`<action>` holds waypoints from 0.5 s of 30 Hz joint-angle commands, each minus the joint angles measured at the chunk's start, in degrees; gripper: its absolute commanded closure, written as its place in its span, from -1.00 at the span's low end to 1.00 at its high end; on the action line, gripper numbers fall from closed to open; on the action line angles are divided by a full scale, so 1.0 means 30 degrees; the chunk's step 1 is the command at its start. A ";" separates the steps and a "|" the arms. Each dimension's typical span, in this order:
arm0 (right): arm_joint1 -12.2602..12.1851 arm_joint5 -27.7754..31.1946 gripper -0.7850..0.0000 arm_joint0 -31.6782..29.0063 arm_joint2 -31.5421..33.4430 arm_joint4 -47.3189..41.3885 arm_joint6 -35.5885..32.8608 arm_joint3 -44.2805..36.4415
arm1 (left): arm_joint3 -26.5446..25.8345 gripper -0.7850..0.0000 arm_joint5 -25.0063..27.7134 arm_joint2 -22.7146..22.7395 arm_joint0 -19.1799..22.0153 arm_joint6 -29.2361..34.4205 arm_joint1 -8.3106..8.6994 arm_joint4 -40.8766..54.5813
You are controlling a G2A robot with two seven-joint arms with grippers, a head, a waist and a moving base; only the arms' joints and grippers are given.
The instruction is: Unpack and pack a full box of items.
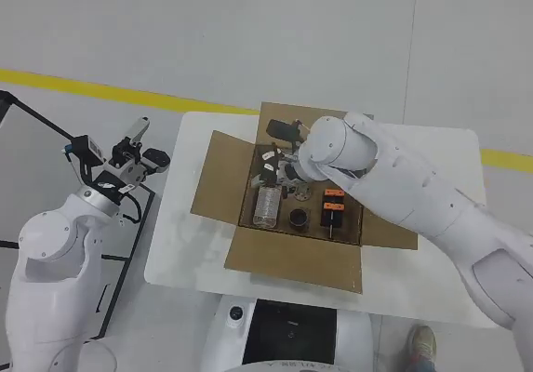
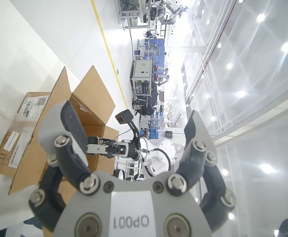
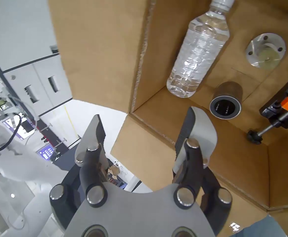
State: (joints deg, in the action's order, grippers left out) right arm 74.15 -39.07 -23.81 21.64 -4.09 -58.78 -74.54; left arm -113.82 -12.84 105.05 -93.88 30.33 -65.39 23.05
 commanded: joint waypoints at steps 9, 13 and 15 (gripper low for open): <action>0.1868 -0.1477 0.03 0.0301 -0.2362 0.1586 0.0594 0.2250 | 0.0000 -1.00 0.0000 0.0000 0.0000 0.0000 0.0000 0.0000; 0.2627 -0.2077 0.00 0.0298 -0.2985 0.2129 0.0975 0.3004 | 0.0000 -1.00 0.0000 0.0000 0.0000 0.0000 0.0000 0.0000; 0.3005 -0.2401 0.00 0.0254 -0.3241 0.2394 0.1259 0.3357 | 0.0000 -1.00 0.0000 0.0000 0.0000 0.0000 0.0000 0.0000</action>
State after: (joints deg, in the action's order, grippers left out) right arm 82.61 -45.79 -22.98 12.28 2.72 -55.43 -65.02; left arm -113.82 -12.84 105.05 -93.88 30.33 -65.39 23.05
